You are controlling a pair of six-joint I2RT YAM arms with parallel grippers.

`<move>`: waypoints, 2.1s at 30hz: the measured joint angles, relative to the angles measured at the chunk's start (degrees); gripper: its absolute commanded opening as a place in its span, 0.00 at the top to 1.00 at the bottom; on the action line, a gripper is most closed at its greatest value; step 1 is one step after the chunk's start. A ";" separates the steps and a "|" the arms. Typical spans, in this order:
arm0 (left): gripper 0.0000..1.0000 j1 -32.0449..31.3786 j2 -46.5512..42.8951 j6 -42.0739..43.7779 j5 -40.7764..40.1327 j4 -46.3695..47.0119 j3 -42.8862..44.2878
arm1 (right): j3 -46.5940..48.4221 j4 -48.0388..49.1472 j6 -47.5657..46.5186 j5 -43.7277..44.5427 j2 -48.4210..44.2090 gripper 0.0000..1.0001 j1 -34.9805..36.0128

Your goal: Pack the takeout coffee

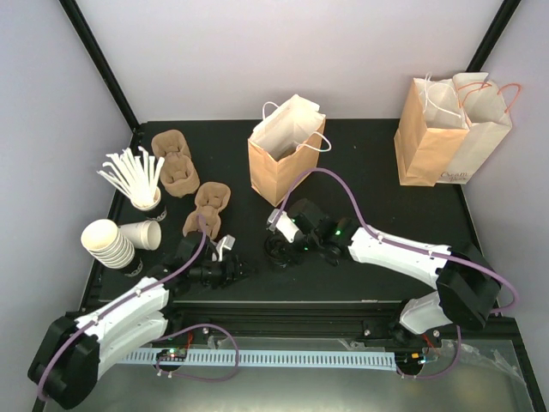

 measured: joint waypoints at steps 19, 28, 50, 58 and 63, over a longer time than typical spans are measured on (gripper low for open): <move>0.46 0.00 10.47 -12.33 7.91 30.05 -5.03 | 0.02 0.33 2.69 1.49 0.02 0.29 0.98; 0.48 0.00 15.19 -15.23 8.81 39.01 -5.07 | 0.00 0.52 2.93 1.38 0.11 0.29 0.98; 0.65 -0.13 24.37 -18.97 10.01 50.88 -5.92 | 0.02 1.38 4.02 0.81 0.59 0.31 0.98; 0.69 -0.17 27.50 -19.26 10.47 54.27 -5.99 | 0.31 0.76 3.91 2.05 0.76 0.31 1.95; 0.72 -0.15 30.27 -19.91 11.13 57.77 -5.99 | 0.35 0.50 3.74 3.43 0.81 0.32 2.49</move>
